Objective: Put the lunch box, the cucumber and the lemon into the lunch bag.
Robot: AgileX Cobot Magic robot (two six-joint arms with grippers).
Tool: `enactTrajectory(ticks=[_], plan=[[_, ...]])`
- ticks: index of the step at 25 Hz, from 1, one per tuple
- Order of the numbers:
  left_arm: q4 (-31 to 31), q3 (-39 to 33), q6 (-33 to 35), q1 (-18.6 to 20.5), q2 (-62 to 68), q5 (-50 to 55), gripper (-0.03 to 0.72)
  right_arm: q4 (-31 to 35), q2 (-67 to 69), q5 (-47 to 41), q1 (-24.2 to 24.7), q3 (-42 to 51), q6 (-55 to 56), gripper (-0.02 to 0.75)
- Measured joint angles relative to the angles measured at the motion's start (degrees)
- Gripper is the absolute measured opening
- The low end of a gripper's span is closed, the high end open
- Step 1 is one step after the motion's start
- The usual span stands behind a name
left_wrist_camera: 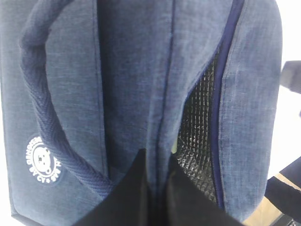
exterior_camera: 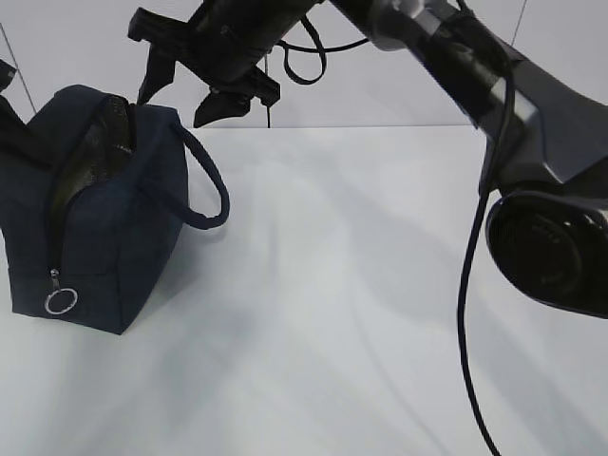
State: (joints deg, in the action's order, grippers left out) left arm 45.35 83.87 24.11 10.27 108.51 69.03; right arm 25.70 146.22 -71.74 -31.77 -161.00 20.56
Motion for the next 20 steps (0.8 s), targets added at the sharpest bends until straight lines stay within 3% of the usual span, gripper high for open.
enactTrajectory(ticks=[20], plan=[[0.0, 0.0, 0.0, 0.0, 0.0, 0.0, 0.004, 0.1, 5.4, -0.2, -1.5, 0.0, 0.8, 0.522]])
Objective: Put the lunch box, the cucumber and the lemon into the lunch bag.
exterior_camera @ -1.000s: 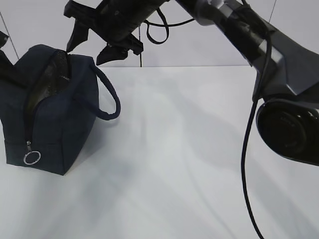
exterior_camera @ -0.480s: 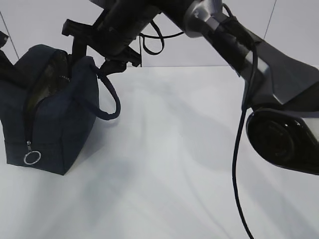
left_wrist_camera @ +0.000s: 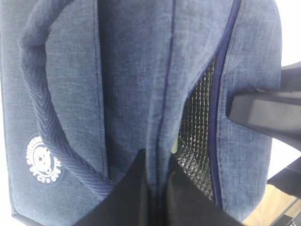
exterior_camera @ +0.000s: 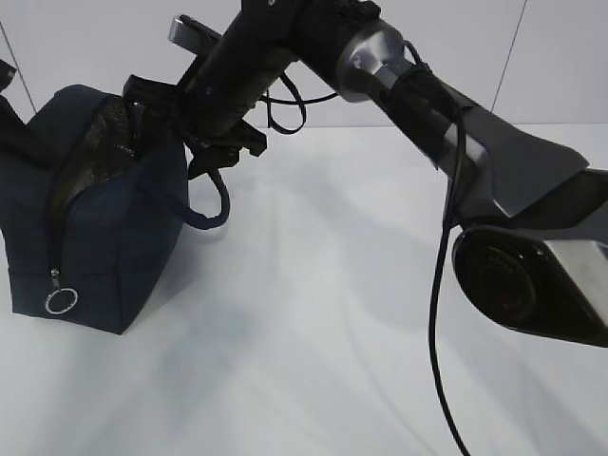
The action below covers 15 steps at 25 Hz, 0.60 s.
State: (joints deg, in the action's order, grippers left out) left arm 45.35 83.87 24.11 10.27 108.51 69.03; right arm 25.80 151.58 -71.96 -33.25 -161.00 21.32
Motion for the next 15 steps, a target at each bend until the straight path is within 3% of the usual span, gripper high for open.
enactTrajectory(ticks=[4, 7, 15], plan=[[0.0, 0.0, 0.0, 0.0, 0.0, 0.0, 0.004, 0.6, 0.4, 0.0, 0.0, 0.0, 0.0, 0.515], [0.0, 0.0, 0.0, 0.0, 0.0, 0.0, 0.004, 0.8, 0.5, 0.0, 0.0, 0.0, -0.6, 0.467], [0.0, 0.0, 0.0, 0.0, 0.0, 0.0, 0.004, 1.2, 0.5, 0.0, 0.0, 0.0, -4.5, 0.059]])
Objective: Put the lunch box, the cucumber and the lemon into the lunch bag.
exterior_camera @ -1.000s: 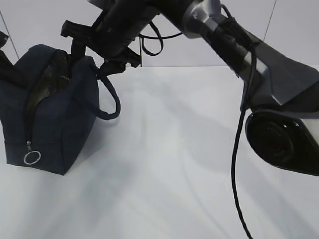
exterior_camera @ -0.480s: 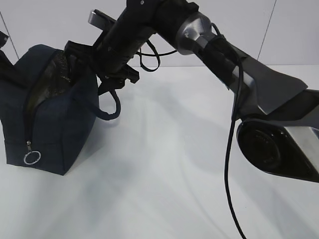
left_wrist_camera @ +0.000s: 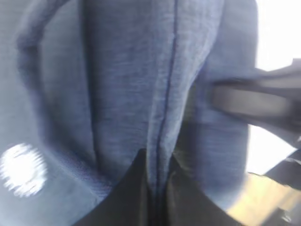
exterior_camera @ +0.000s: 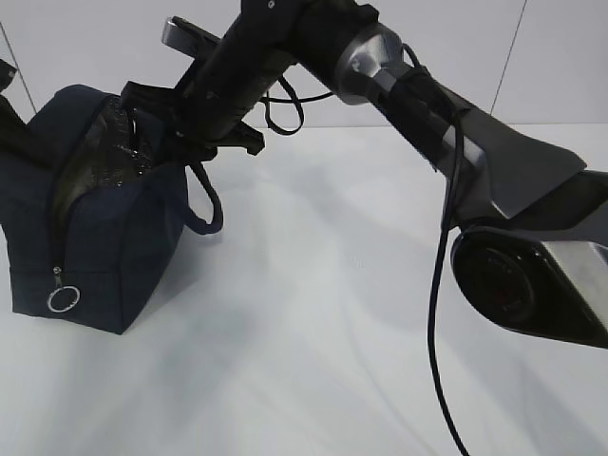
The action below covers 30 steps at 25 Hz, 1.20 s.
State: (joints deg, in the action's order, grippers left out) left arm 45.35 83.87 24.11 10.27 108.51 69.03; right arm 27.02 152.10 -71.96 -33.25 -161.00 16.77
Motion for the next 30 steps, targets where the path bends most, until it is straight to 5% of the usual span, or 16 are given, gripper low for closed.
enactTrajectory(ticks=[6, 17, 24, 30], plan=[[1.2, 0.0, 0.0, -2.7, 0.0, -0.1, 0.004, -0.4, 0.0, 0.0, 0.0, 0.0, -4.8, 0.015], [10.1, 0.0, 0.1, -8.4, 0.1, -1.4, 0.004, -14.4, -7.8, -2.4, 0.2, 0.7, -8.5, 0.011], [12.7, 0.0, 0.2, -10.7, 0.1, -1.4, 0.004, -19.3, -14.5, -2.6, 0.5, 11.7, -9.9, 0.011], [11.7, 0.0, 0.3, -16.5, 0.1, -1.5, 0.004, -23.5, -19.9, -2.6, 0.5, 21.9, -10.2, 0.010]])
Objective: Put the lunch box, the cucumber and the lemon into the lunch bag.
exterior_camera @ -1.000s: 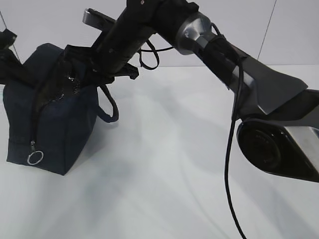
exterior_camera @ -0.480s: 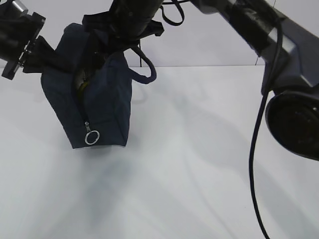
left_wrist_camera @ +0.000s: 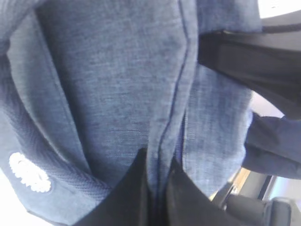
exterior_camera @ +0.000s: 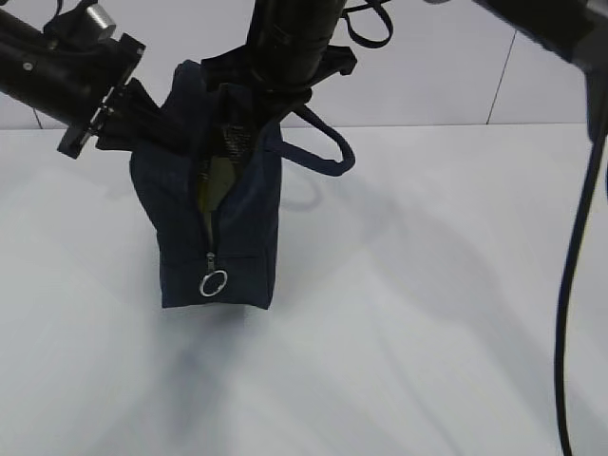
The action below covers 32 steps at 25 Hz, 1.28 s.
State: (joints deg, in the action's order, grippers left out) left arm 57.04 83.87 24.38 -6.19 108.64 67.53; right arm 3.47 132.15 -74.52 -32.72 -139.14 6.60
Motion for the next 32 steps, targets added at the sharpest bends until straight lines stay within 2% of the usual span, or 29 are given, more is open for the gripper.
enactTrajectory(ticks=[7, 13, 25, 28, 32], plan=[[1.3, 0.0, 0.0, -5.9, 0.1, -3.8, 0.004, -6.4, -7.1, 0.0, 0.6, 10.0, -0.1, 0.010], [2.4, 0.0, -0.4, -8.9, 0.1, -9.2, 0.004, -8.3, -9.0, 0.3, 2.5, 11.6, 0.2, 0.010], [5.8, 0.0, 0.0, -9.6, 6.6, -10.2, 0.010, -8.6, -9.4, 1.4, 5.2, 18.0, 1.6, 0.021], [6.8, 0.0, 0.6, -9.7, 7.1, -10.1, 0.059, -8.6, -9.4, 2.0, 5.2, 18.0, 1.6, 0.062], [8.8, 0.0, 1.2, -9.8, 7.1, -9.1, 0.232, -8.8, -9.4, 2.6, 5.8, 18.0, 1.6, 0.211]])
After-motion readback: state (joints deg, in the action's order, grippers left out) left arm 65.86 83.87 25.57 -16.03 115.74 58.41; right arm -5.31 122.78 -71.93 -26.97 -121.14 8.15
